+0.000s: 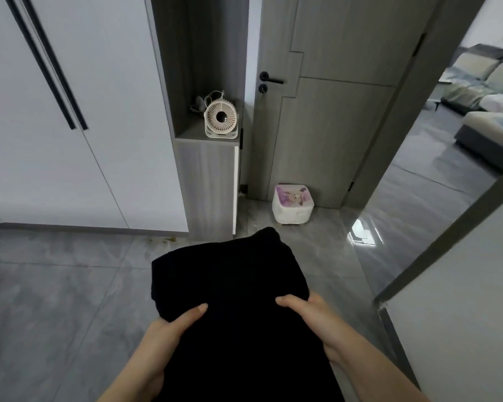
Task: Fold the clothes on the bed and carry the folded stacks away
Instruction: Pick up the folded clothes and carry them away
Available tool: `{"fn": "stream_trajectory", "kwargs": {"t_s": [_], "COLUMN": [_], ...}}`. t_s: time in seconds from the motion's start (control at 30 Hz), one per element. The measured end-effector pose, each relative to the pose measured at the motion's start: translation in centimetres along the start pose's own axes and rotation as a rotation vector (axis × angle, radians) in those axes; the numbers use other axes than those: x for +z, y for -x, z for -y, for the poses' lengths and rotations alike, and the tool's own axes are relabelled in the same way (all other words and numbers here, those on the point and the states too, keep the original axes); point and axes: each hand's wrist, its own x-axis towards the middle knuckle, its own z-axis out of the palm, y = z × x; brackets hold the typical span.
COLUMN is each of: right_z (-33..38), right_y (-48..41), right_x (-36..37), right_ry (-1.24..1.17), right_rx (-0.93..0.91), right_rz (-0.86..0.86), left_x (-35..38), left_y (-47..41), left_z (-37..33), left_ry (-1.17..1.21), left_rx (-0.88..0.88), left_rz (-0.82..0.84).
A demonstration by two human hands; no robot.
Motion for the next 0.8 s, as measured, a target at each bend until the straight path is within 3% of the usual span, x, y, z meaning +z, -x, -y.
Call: {"fn": "stream_trajectory", "kwargs": {"t_s": [0.3, 0.37, 0.4, 0.47, 0.7, 0.8], "right_z": [6.8, 14.2, 13.5, 14.6, 19.1, 19.7], "right_y": [-10.4, -20.4, -20.2, -21.5, -29.3, -31.3], "right_x": [3.3, 6.4, 5.9, 7.1, 18.4, 24.0], "right_ry": [0.189, 0.279, 0.308, 0.329, 0.507, 0.583], "right_rx": [0.008, 0.005, -0.071, -0.026, -0.012, -0.094], "right_rz": [0.099, 0.252, 0.303, 0.336, 0.624, 0.704], "left_x": [-2.1, -4.5, -4.7, -4.7, -10.9, -14.6], "left_y": [-6.2, -11.6, -11.2, -11.6, -12.0, -11.6], "left_z": [-4.5, -9.2, -8.9, -9.9, -11.9, -12.7], "left_ry": [0.041, 0.123, 0.058, 0.111, 0.316, 0.365], "left_rx": [0.103, 0.152, 0.179, 0.188, 0.209, 0.236], "left_rz": [-0.243, -0.45, -0.425, -0.438, -0.715, -0.814]}}
